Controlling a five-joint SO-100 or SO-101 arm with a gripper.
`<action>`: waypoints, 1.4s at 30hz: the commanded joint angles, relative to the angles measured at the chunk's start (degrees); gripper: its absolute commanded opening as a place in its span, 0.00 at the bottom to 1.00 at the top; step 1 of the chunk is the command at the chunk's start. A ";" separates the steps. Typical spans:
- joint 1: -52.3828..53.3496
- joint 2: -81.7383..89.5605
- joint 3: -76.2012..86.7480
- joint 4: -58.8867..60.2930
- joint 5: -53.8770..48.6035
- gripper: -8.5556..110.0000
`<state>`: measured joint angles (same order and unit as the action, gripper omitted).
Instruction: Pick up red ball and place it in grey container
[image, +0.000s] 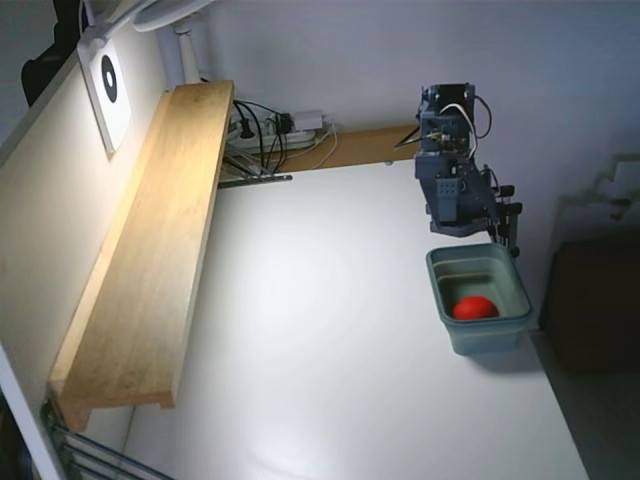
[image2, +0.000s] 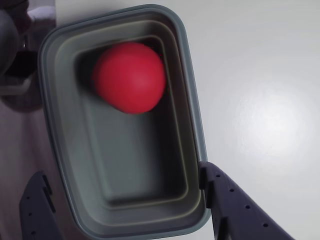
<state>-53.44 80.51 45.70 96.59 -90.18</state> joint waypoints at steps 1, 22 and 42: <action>-0.49 1.44 -1.73 1.36 0.18 0.39; 15.10 8.37 4.17 1.74 0.18 0.33; 41.87 20.26 14.31 2.40 0.18 0.22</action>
<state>-14.77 96.94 59.33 97.65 -90.18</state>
